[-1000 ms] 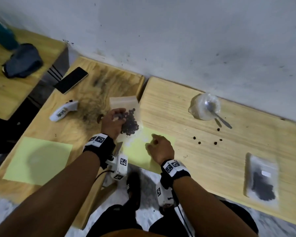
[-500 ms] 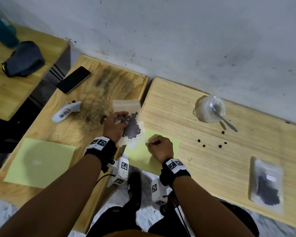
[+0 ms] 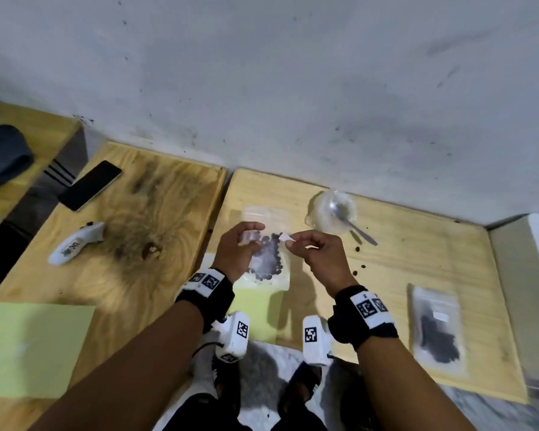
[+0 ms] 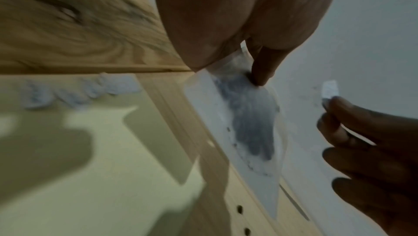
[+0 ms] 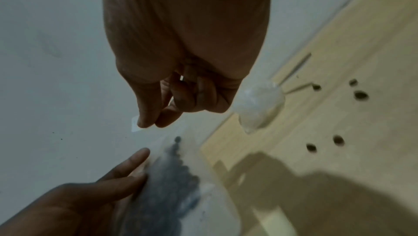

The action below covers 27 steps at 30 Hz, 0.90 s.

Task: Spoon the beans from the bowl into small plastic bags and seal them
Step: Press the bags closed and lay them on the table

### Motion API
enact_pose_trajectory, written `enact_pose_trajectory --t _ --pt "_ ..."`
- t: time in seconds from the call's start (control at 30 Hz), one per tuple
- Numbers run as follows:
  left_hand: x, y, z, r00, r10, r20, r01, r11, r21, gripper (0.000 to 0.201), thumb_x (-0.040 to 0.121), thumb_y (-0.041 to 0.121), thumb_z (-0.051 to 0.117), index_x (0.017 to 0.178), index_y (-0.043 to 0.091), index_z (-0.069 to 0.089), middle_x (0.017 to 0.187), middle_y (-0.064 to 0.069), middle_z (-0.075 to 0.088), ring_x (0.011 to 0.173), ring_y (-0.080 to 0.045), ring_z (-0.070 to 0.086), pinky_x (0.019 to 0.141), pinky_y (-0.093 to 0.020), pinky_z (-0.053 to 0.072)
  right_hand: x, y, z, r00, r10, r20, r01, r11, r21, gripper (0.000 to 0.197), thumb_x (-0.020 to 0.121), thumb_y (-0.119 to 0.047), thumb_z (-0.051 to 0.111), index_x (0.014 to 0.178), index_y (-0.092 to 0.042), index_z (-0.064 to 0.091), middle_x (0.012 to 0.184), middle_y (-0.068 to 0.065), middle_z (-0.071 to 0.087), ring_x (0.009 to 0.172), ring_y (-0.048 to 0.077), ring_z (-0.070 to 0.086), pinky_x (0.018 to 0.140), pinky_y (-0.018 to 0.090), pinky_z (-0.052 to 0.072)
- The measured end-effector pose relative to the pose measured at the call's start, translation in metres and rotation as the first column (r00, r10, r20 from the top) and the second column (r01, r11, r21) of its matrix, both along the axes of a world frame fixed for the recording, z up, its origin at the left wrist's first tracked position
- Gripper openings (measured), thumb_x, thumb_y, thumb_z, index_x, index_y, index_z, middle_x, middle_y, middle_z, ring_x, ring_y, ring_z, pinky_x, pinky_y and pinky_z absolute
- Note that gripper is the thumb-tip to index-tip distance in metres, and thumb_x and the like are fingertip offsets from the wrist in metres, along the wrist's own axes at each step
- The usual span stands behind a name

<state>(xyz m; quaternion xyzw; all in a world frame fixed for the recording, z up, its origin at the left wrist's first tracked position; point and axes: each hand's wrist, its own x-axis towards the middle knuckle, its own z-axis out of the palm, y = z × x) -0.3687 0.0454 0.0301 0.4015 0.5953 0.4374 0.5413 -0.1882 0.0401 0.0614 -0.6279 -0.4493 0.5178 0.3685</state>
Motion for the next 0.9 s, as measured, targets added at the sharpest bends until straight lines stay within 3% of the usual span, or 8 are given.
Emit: enact_pose_trajectory --t 0.1,0.2,0.37,0.47,0.57,0.67,0.8,0.9 --pt "0.033 0.004 0.011 0.993 -0.112 -0.043 0.115 0.990 0.076 0.035 0.078 -0.010 0.067 0.102 0.015 0.066 0.106 0.003 0.066 0.092 0.000 0.061 0.072 -0.009 0.045 0.020 0.007 0.013 0.994 0.016 0.110 -0.023 0.998 0.061 0.006 0.081 -0.012 0.081 0.086 -0.012 0.079 0.074 0.003 0.070 0.058 0.001 0.058 0.056 0.009 0.042" --pt "0.061 0.007 0.020 0.979 -0.188 -0.080 0.196 0.974 0.110 0.037 0.078 -0.002 0.071 0.106 0.022 0.066 0.108 0.008 0.067 0.102 -0.011 0.059 0.085 -0.022 0.045 0.038 0.012 0.022 0.979 -0.030 0.203 0.003 0.991 0.134 0.003 0.081 -0.014 0.080 0.084 -0.014 0.079 0.075 -0.001 0.073 0.066 0.000 0.062 0.066 0.011 0.047" --pt "0.100 0.008 0.036 0.969 -0.228 -0.091 0.244 0.942 0.231 0.049 0.078 -0.012 0.062 0.111 0.023 0.063 0.098 0.028 0.063 0.084 0.005 0.056 0.071 -0.011 0.040 0.067 0.016 0.032 0.928 -0.147 0.341 0.092 0.981 0.173 0.009 0.078 -0.020 0.079 0.085 -0.024 0.075 0.068 -0.010 0.069 0.066 0.007 0.066 0.070 0.028 0.054" --pt "0.116 0.009 0.041 0.977 -0.206 -0.060 0.215 0.951 0.221 0.051 0.077 -0.014 0.058 0.111 0.023 0.064 0.097 0.025 0.062 0.074 0.005 0.053 0.064 -0.013 0.040 0.077 0.014 0.039 0.899 -0.207 0.385 0.145 0.972 0.184 0.023 0.075 -0.027 0.081 0.092 -0.029 0.065 0.073 -0.009 0.069 0.067 0.007 0.065 0.063 0.026 0.049" --pt "0.124 0.010 0.044 0.990 -0.136 -0.038 0.141 0.967 0.213 0.035 0.084 -0.003 0.061 0.107 0.022 0.066 0.106 0.014 0.065 0.092 0.000 0.058 0.079 -0.013 0.043 0.082 0.010 0.042 0.862 -0.285 0.420 0.191 0.949 0.251 0.040 0.070 -0.032 0.086 0.096 -0.029 0.055 0.092 -0.012 0.060 0.080 0.006 0.058 0.065 0.024 0.040" --pt "0.126 0.013 0.043 0.996 -0.077 -0.041 0.084 0.974 0.211 0.016 0.090 0.013 0.063 0.099 0.025 0.069 0.103 0.011 0.069 0.097 -0.006 0.062 0.085 -0.018 0.045 0.085 0.011 0.037 0.891 -0.301 0.340 0.229 0.945 0.234 0.049 0.067 -0.033 0.089 0.097 -0.023 0.052 0.098 -0.011 0.057 0.090 0.007 0.055 0.073 0.027 0.043" --pt "0.125 0.015 0.041 0.999 -0.042 -0.034 0.049 0.971 0.232 0.019 0.089 0.005 0.062 0.096 0.019 0.074 0.105 0.009 0.072 0.103 -0.003 0.063 0.090 -0.019 0.045 0.085 0.013 0.024 0.932 -0.297 0.207 0.257 0.945 0.200 0.041 0.068 -0.030 0.088 0.090 -0.022 0.054 0.084 -0.009 0.059 0.079 0.011 0.057 0.076 0.036 0.049" --pt "0.124 0.016 0.040 0.998 -0.059 -0.038 0.065 0.976 0.208 0.023 0.088 0.005 0.063 0.099 0.023 0.073 0.102 0.008 0.073 0.093 -0.007 0.063 0.085 -0.019 0.045 0.083 0.014 0.019 0.936 -0.302 0.180 0.259 0.939 0.225 0.034 0.072 -0.027 0.086 0.087 -0.023 0.056 0.080 -0.011 0.057 0.076 0.011 0.055 0.074 0.035 0.047"
